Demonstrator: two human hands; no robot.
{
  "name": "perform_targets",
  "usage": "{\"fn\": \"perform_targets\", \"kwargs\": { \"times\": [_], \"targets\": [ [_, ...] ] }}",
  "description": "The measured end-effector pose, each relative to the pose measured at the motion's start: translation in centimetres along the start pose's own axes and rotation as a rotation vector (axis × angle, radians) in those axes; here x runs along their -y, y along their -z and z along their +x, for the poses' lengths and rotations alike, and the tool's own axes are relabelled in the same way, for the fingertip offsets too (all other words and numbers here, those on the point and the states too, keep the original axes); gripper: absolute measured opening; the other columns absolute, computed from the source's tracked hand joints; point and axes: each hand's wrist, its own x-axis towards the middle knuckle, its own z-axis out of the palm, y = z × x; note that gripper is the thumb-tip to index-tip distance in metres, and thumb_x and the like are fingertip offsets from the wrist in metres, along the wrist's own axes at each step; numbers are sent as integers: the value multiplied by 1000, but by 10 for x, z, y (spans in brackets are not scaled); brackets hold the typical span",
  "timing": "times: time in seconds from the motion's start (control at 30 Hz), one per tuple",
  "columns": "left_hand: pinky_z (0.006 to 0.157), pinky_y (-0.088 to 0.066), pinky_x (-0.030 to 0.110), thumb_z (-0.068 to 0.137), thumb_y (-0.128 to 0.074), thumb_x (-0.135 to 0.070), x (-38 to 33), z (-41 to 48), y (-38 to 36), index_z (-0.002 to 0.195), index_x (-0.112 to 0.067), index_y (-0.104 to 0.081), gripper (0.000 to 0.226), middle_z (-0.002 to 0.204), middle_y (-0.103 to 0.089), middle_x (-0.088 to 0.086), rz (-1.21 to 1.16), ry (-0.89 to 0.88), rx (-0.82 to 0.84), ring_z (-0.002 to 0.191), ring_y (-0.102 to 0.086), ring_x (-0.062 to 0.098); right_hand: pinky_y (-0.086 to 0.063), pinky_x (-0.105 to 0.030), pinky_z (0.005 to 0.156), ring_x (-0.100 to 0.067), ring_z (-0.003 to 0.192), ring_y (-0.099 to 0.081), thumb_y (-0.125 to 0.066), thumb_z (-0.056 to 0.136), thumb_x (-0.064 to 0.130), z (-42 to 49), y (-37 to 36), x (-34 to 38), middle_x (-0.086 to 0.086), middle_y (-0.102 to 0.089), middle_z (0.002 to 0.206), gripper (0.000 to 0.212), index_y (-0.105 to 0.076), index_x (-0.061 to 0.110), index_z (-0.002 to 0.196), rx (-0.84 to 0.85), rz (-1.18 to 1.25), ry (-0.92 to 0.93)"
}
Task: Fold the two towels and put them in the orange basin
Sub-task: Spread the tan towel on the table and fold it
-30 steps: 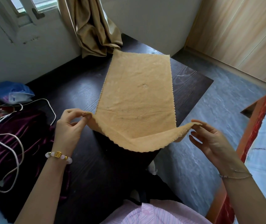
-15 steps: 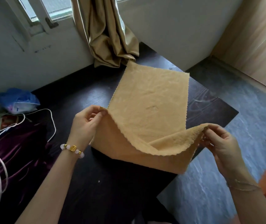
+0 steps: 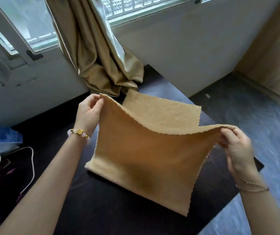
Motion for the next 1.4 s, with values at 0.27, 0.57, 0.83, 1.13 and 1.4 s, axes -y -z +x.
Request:
{"fn": "perform_targets", "kwargs": {
  "times": [0.27, 0.57, 0.83, 1.13, 1.4],
  "targets": [
    [61, -39, 12, 94, -52, -19, 23, 89, -57, 88, -12, -61, 13, 72, -56, -5, 143, 39, -34, 64, -49, -1, -46, -26, 64, -13, 76, -57, -48, 96, 14, 88, -22, -23, -4, -61, 86, 12, -59, 10, 99, -43, 76, -110],
    [66, -39, 18, 93, -50, -19, 66, 160, -109, 97, -5, -63, 20, 79, -57, -2, 214, 197, -41, 76, -49, 9, -45, -23, 68, -9, 85, -55, -43, 97, 14, 161, -50, -56, 1, -57, 93, 19, -52, 4, 111, -107, 61, -196],
    [87, -37, 28, 95, -46, -20, 109, 186, -131, 120, -5, -58, 32, 122, -58, 13, 282, 386, 4, 114, -51, 27, -46, -32, 81, -12, 92, -53, -46, 96, 18, 200, -72, -78, 0, -55, 101, 17, -52, 11, 110, -120, -56, -267],
    [81, -34, 23, 96, -44, -18, 127, 192, -150, 120, -4, -55, 30, 109, -57, 8, 265, 406, -27, 103, -52, 24, -45, -28, 68, -12, 82, -55, -48, 94, 19, 223, -81, -91, 0, -60, 89, 12, -55, 11, 101, -97, -278, -127],
    [83, -39, 25, 90, -53, -16, 130, 166, -134, 118, -9, -51, 29, 115, -58, 6, 322, 286, -117, 98, -53, 17, -41, -24, 77, -13, 98, -52, -57, 89, 21, 209, -88, -89, 2, -54, 109, 28, -53, 14, 117, -116, -427, -35]
  ]
}}
